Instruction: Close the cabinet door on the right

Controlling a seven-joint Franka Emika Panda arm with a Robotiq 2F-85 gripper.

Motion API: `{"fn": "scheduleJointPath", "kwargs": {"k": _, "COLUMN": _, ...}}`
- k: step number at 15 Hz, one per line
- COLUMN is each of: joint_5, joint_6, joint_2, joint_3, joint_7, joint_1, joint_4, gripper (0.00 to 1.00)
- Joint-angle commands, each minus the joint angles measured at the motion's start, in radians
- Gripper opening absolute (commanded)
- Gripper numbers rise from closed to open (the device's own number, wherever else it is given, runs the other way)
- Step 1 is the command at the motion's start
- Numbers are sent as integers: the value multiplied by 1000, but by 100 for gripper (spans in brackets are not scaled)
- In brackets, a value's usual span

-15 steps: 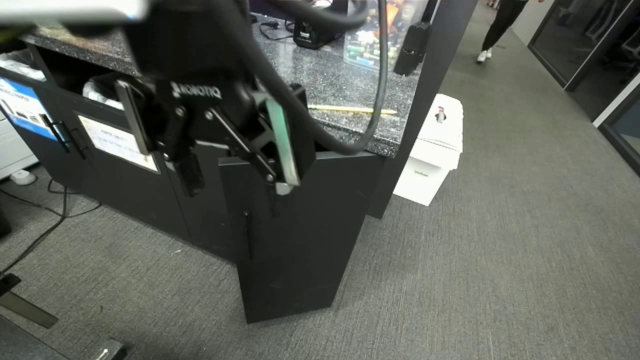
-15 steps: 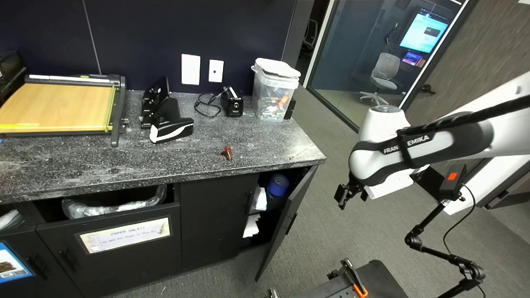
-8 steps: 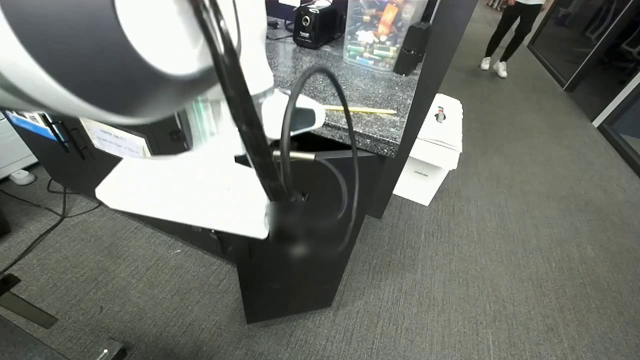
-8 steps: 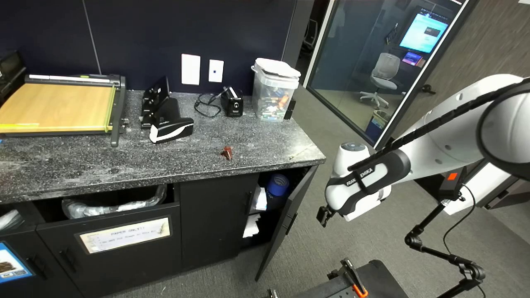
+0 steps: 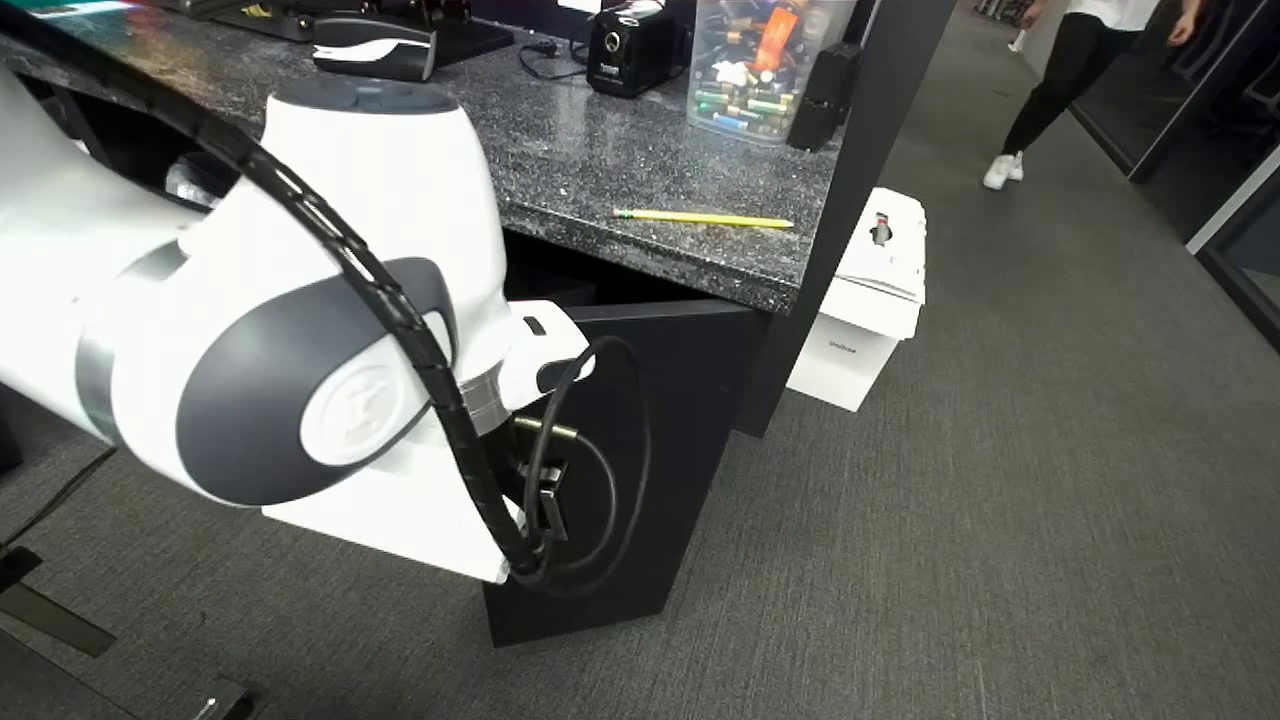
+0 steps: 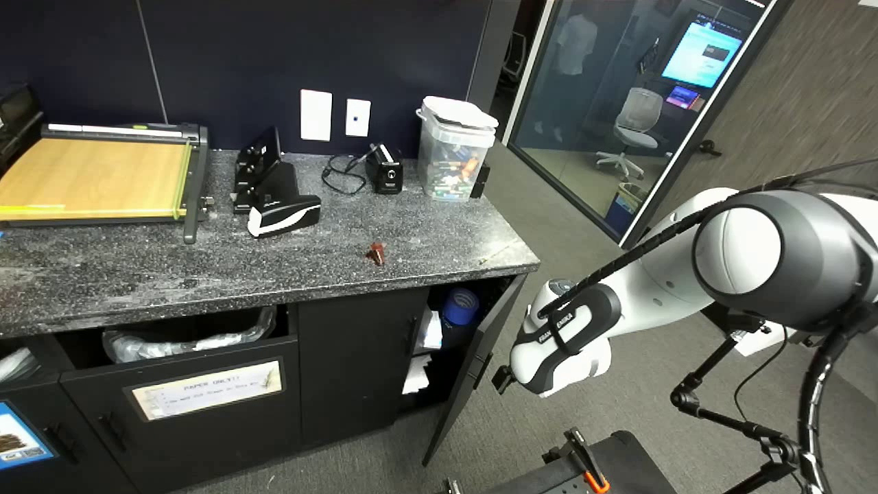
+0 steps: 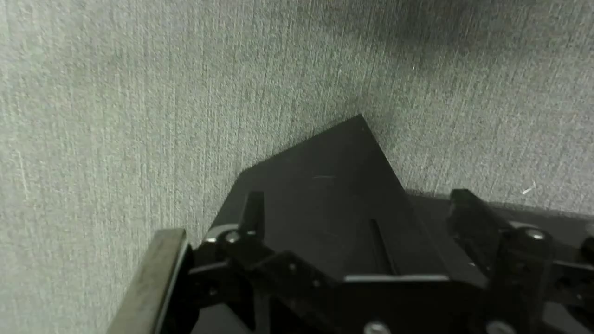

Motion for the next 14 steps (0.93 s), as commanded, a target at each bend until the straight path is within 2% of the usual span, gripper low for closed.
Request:
{"fn": "scheduleJointPath", "kwargs": {"k": 1, "joint_5": 33, "joint_6": 123, "joint_2": 114, "joint_3": 112, "joint_7": -89, "joint_1": -98, "joint_4": 98, "gripper": 100}}
{"fn": "scheduleJointPath", "kwargs": {"k": 2, "joint_5": 27, "joint_6": 151, "joint_2": 139, "joint_3": 136, "joint_7": -102, "joint_1": -118, "joint_4": 119, "gripper": 100}}
{"fn": "scheduleJointPath", "kwargs": {"k": 4, "joint_5": 13, "joint_6": 182, "joint_2": 186, "joint_3": 177, "joint_7": -125, "joint_1": -154, "joint_4": 163, "gripper": 74}}
{"fn": "scheduleJointPath", "kwargs": {"k": 7, "joint_5": -3, "joint_6": 198, "joint_2": 239, "joint_3": 223, "joint_7": -153, "joint_1": -195, "joint_4": 218, "gripper": 49}}
{"fn": "scheduleJointPath", "kwargs": {"k": 10, "joint_5": -14, "joint_6": 201, "joint_2": 271, "joint_3": 263, "joint_7": -188, "joint_1": -232, "joint_4": 242, "gripper": 27}}
{"fn": "scheduleJointPath", "kwargs": {"k": 13, "joint_5": -22, "joint_6": 191, "joint_2": 304, "joint_3": 344, "joint_7": -231, "joint_1": -296, "joint_4": 260, "gripper": 5}}
{"fn": "scheduleJointPath", "kwargs": {"k": 14, "joint_5": -18, "joint_6": 186, "joint_2": 314, "joint_3": 369, "joint_7": -236, "joint_1": -308, "joint_4": 275, "gripper": 1}}
